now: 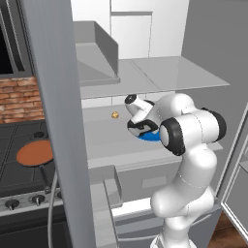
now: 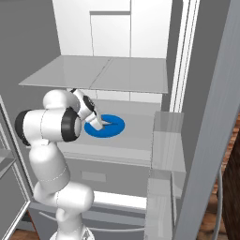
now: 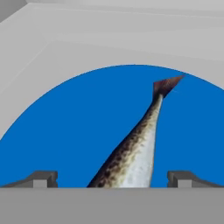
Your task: Retrieve the fish from the fridge and place it on the saucepan with marinade on the stove.
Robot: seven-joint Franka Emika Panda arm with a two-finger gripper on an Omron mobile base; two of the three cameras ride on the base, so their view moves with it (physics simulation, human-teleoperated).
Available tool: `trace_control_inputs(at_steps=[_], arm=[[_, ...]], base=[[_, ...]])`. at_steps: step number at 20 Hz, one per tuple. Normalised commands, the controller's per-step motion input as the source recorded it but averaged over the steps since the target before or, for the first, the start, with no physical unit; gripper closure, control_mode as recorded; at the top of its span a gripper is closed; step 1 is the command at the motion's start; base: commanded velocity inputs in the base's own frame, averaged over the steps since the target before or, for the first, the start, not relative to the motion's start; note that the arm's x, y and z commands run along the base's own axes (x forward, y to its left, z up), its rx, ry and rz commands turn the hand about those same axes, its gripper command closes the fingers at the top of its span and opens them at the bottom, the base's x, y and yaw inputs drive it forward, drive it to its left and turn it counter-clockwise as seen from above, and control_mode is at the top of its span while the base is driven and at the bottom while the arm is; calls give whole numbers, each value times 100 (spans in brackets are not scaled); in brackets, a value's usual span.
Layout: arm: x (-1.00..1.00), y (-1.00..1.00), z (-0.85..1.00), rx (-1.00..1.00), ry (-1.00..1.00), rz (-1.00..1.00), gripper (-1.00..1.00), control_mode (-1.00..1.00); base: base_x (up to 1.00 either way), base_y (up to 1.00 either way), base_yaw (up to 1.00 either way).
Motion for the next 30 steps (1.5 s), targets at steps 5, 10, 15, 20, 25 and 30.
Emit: trace_control_inputs(at_steps=[5,10,15,20,25,30], arm=[[0,0,0,0,0,0,-100,-100],[0,0,0,0,0,0,-100,-100],[0,0,0,0,0,0,-100,-100],[0,0,0,0,0,0,-100,-100],[0,0,-1,0,0,0,-100,-100],[0,0,-19,0,0,0,-100,-100]], base=[[0,0,0],[0,0,0],[0,0,0],[0,0,0],[0,0,0],[0,0,0]])
